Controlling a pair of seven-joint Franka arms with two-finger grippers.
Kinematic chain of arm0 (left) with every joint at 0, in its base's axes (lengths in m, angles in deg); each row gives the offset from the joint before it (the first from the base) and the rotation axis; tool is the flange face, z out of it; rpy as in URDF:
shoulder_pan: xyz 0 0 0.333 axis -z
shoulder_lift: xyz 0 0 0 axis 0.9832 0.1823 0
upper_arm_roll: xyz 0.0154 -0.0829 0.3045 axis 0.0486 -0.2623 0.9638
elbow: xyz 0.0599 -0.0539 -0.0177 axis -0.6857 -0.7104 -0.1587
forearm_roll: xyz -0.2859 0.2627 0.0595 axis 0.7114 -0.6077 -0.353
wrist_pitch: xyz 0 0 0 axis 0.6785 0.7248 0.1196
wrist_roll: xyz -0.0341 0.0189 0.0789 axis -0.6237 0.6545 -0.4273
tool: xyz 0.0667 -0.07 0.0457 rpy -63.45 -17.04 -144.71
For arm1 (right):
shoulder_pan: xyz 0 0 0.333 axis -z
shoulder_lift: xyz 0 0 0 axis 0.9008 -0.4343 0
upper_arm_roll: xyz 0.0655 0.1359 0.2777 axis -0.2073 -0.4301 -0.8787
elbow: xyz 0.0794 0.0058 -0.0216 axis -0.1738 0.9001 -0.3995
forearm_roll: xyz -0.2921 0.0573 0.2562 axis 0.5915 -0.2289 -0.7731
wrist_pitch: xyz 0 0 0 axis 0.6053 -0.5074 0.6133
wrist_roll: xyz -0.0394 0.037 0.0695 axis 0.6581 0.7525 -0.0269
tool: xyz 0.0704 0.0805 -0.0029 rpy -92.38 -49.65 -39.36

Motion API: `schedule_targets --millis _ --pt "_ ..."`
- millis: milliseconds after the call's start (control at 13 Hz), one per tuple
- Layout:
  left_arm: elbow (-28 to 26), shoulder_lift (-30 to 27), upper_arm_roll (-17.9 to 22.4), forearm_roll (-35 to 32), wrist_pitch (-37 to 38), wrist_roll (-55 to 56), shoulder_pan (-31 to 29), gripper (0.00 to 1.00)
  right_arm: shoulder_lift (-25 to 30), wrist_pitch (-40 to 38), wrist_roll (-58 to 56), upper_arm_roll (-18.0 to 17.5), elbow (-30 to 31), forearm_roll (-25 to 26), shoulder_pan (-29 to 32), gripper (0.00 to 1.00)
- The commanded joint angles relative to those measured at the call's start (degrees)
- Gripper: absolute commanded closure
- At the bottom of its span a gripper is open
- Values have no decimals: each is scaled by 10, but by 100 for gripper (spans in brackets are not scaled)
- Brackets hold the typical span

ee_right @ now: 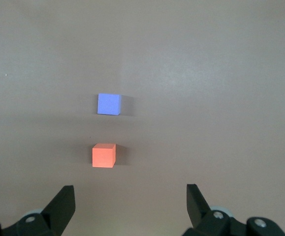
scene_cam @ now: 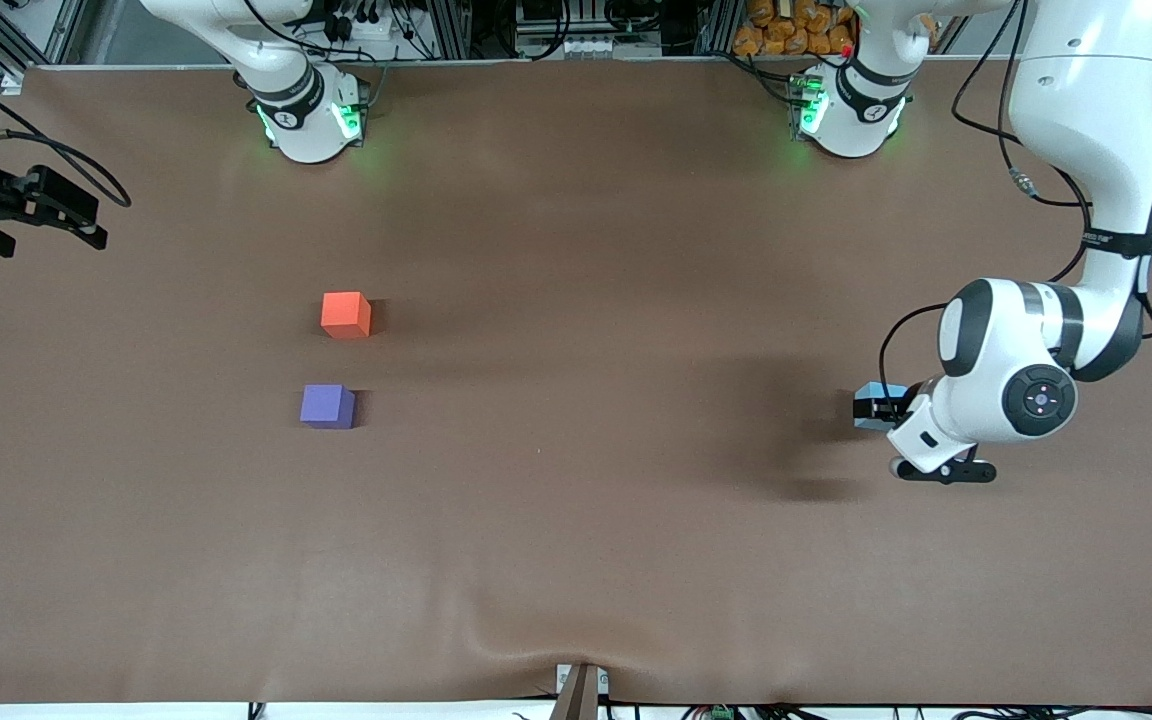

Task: Place blue block between orange and purple blocks
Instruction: 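Close the left gripper around the light blue block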

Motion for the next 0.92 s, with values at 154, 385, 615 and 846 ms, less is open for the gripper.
schedule_targets --millis 154,385,615,846 --pt "-58 -25 -3 -12 -53 -22 -13 0 14 2 7 9 12 -6 -10 0" --pt "-59 -19 -3 -12 -54 -29 -13 0 15 -2 7 8 12 -6 -10 0" --pt "-59 -10 -2 -12 -58 -29 -17 0 16 -2 7 8 12 -6 -9 0" --pt "-59 -3 -3 -11 -64 -29 -18 0 16 -2 7 8 11 -6 -9 0"
